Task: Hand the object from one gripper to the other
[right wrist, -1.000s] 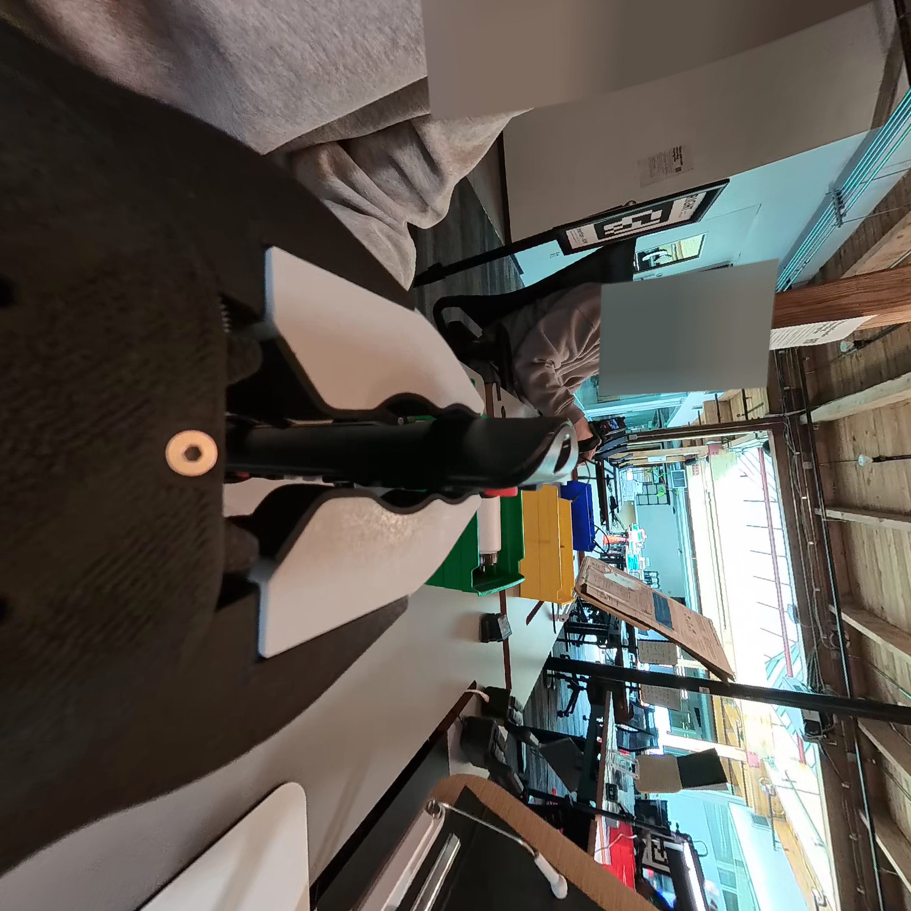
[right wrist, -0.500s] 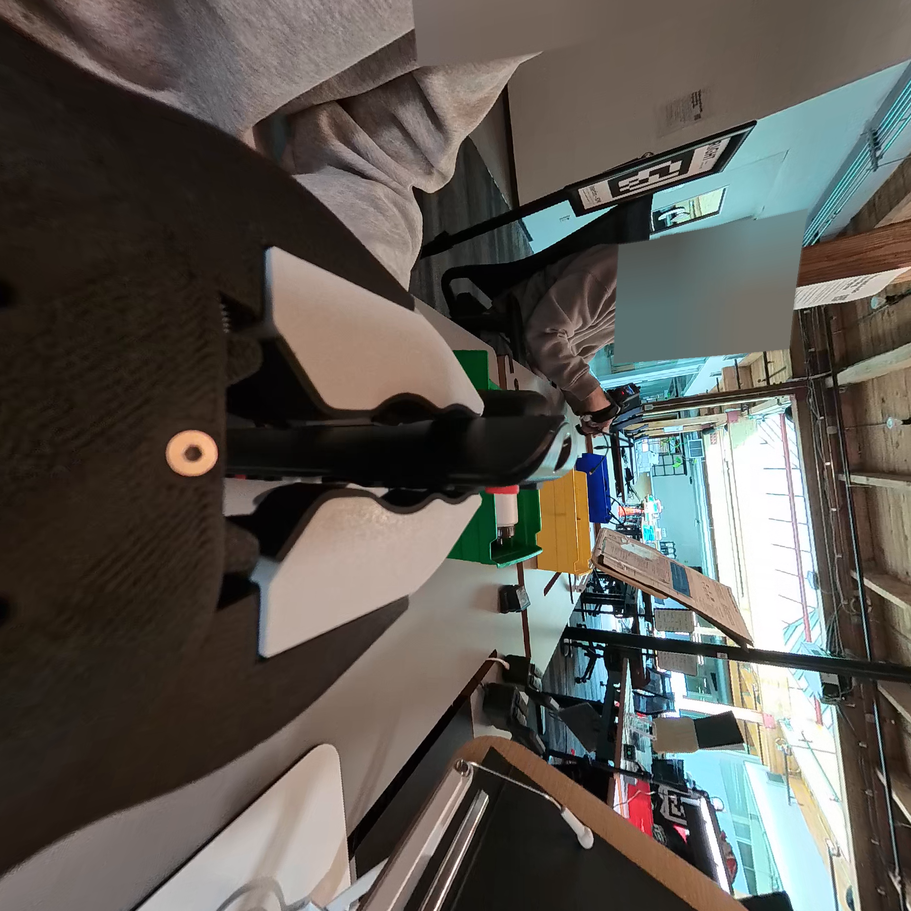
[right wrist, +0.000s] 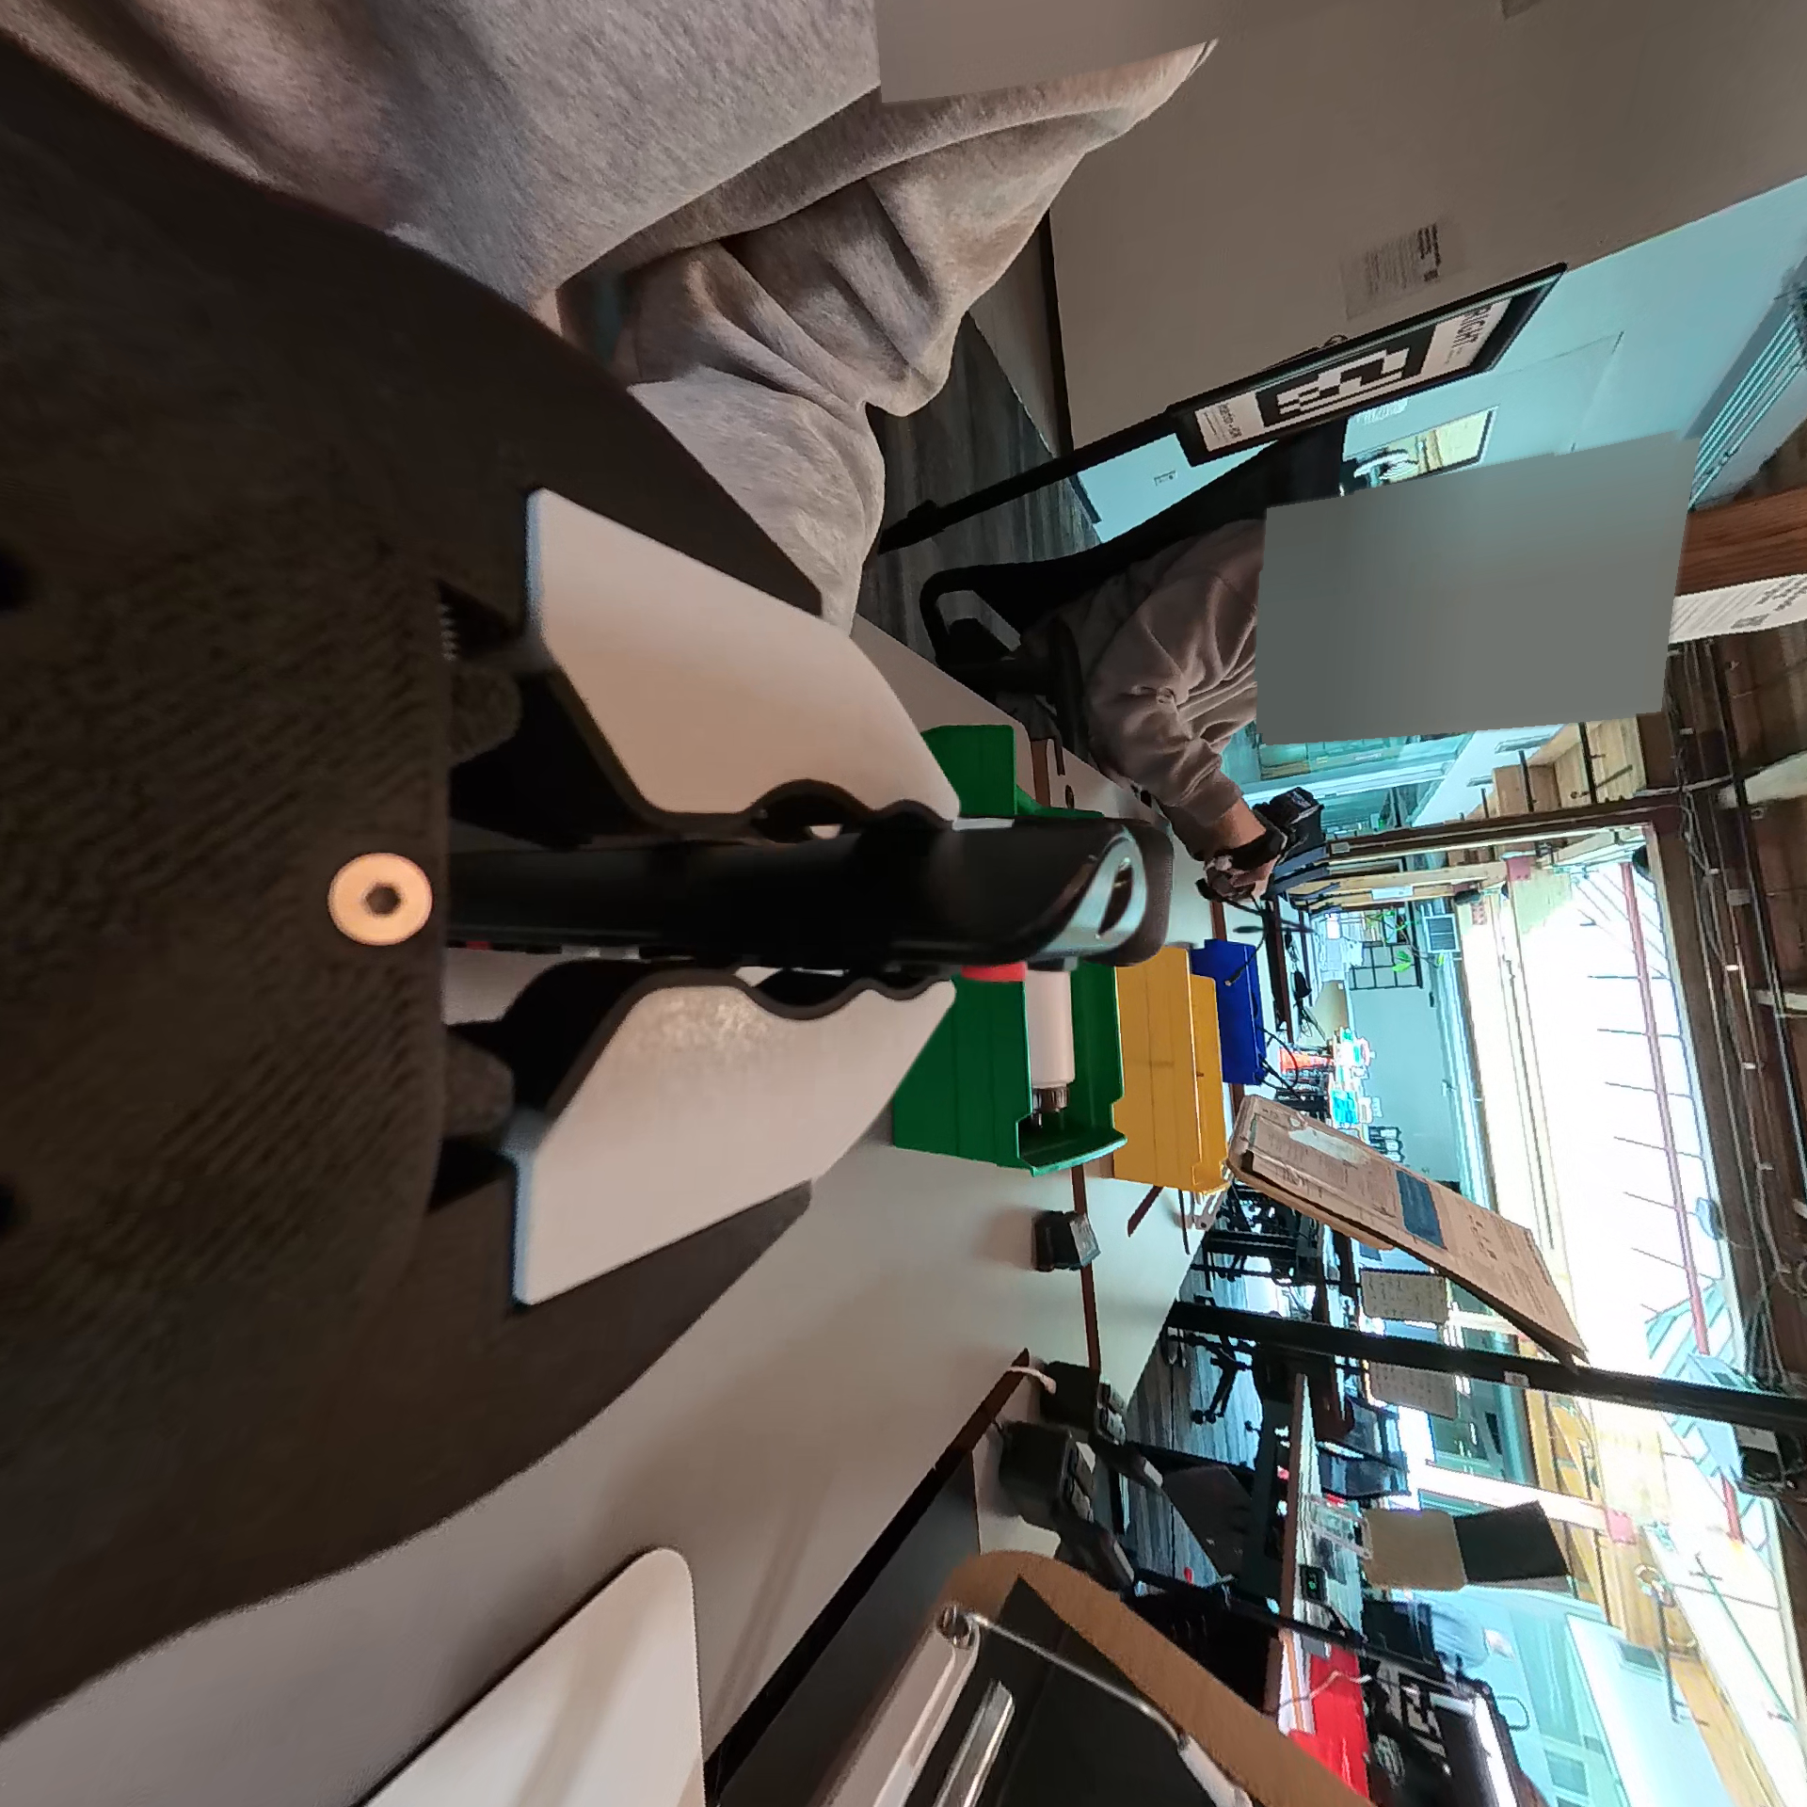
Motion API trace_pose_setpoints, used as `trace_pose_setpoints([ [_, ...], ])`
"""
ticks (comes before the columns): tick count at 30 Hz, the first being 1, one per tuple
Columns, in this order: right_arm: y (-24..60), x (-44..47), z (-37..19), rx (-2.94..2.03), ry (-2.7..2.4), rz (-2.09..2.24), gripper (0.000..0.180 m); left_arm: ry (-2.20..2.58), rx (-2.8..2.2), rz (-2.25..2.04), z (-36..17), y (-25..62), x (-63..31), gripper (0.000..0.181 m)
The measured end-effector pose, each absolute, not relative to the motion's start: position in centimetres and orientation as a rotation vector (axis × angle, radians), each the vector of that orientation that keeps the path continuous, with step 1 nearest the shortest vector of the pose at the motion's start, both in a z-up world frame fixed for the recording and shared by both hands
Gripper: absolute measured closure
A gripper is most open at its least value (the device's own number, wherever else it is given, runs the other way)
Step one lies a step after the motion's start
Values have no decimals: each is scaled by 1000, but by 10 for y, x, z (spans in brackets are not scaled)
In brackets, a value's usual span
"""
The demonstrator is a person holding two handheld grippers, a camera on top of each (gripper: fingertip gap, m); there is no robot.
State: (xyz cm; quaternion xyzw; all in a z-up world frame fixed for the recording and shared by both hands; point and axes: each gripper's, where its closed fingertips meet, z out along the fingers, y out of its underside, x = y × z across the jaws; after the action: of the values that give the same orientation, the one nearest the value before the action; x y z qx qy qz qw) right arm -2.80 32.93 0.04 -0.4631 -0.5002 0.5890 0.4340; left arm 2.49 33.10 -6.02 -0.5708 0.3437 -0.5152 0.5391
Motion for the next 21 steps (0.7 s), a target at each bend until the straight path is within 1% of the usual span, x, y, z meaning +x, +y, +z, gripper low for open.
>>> trace_pose_setpoints([
  [5,324,-31,-3,-1152,-1274,1491,153,835,-1347,-1225,-59,329,23,153],
  [9,323,-31,-3,-1147,-1278,1508,153,865,-1344,-1204,-60,326,24,154],
  [10,323,-30,-2,-1138,-1270,1509,147,870,-1345,-1201,-60,326,25,154],
  [13,330,-25,11,-1097,-1183,1505,116,890,-1364,-1163,-63,327,25,155],
  [15,339,-19,15,-1093,-1120,1480,102,886,-1368,-1143,-63,328,23,154],
  [18,358,-9,16,-1104,-1037,1433,92,844,-1356,-1141,-57,332,12,154],
  [21,376,-5,3,-1144,-999,1389,91,803,-1365,-1093,-54,340,-6,154],
])
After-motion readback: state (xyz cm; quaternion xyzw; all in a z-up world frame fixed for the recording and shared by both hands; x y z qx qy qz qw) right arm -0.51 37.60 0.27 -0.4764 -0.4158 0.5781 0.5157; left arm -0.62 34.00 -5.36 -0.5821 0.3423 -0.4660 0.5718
